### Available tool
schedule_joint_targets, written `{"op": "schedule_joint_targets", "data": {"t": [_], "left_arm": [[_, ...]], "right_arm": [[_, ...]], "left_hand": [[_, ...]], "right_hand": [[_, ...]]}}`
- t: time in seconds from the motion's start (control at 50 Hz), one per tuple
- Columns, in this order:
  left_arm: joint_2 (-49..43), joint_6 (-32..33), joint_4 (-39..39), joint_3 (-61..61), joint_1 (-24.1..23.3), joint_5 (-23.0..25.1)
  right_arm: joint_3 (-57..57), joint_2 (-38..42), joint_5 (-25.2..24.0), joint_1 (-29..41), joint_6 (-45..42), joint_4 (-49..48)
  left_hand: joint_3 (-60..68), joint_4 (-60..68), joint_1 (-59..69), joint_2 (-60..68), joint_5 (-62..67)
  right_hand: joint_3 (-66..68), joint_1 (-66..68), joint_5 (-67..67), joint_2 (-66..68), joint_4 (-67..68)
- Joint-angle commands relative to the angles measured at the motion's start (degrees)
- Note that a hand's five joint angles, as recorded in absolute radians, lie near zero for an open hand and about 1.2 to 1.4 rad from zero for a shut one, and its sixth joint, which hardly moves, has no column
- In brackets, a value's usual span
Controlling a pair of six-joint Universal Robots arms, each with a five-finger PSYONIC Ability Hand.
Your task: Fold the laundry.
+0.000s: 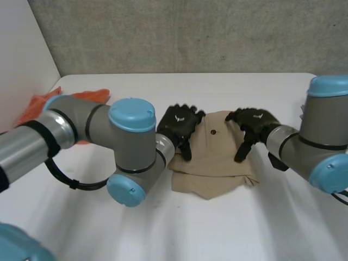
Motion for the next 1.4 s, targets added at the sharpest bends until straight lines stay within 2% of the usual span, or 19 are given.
{"op": "schedule_joint_targets", "data": {"t": [0.02, 0.14, 0.28, 0.42, 0.54, 0.68, 0.82, 1.1, 1.22, 1.4], "left_arm": [[-4.37, 2.35, -8.00, 2.02, 1.14, -0.04], [-2.61, 4.29, -8.97, 2.19, 1.94, 0.48], [6.87, 4.29, -8.97, 1.76, 2.64, 2.24], [18.30, 3.41, -8.88, -3.42, 4.83, 10.05], [27.35, 2.10, -9.32, -9.84, 6.07, 18.05], [32.63, -0.80, -9.76, -15.55, 9.05, 22.71], [33.60, -1.95, -9.76, -16.88, 9.15, 23.51], [33.60, -2.74, -9.50, -17.23, 9.32, 23.51], [33.60, -2.74, -9.41, -17.32, 9.41, 23.51], [33.60, -2.83, -9.41, -17.93, 9.50, 23.51]], "right_arm": [[-4.48, 7.34, 0.41, 0.17, -5.96, 2.31], [-3.61, 5.67, 3.84, -0.27, -9.39, 1.61], [1.91, -3.97, 4.37, 0.08, -9.74, -3.12], [15.35, -14.97, 3.75, 1.40, -11.14, -13.41], [24.69, -18.41, 4.11, 4.38, -12.91, -15.79], [33.30, -17.54, 4.63, 6.67, -13.17, -24.66], [34.28, -11.92, 4.72, 7.46, -14.83, -33.36], [30.41, -4.97, 4.63, 7.64, -17.48, -35.21], [28.57, -3.91, 4.55, 7.64, -17.48, -37.85], [23.56, -0.13, 4.63, 8.26, -17.39, -37.85]], "left_hand": [[0.33, 0.87, 1.61, 0.77, -0.11], [0.00, 0.54, 1.27, 0.44, -0.44], [-0.67, -0.13, 0.60, -0.23, -1.11], [-1.01, -0.47, 0.26, -0.57, -1.45], [-0.84, -0.30, 0.43, -0.40, -1.29], [-0.84, -0.30, 0.43, -0.40, -1.29], [-0.84, -0.30, 0.43, -0.40, -1.29], [-0.84, -0.30, 0.43, -0.40, -1.29], [-0.84, -0.30, 0.43, -0.40, -1.29], [-0.84, -0.30, 0.43, -0.40, -1.29]], "right_hand": [[-2.47, -1.56, -4.08, -2.64, -3.57], [-2.47, -1.56, -4.08, -2.64, -3.57], [-2.47, -1.56, -4.08, -2.64, -3.57], [-2.47, -1.56, -4.08, -2.64, -3.57], [-2.47, -1.56, -4.08, -2.64, -3.57], [-2.47, -1.56, -4.08, -2.64, -3.57], [-2.47, -1.56, -4.08, -2.64, -3.57], [-2.40, -1.49, -4.01, -2.57, -3.50], [11.56, 12.47, 9.95, 11.39, 10.46], [19.48, 20.39, 17.87, 19.31, 18.37]]}}
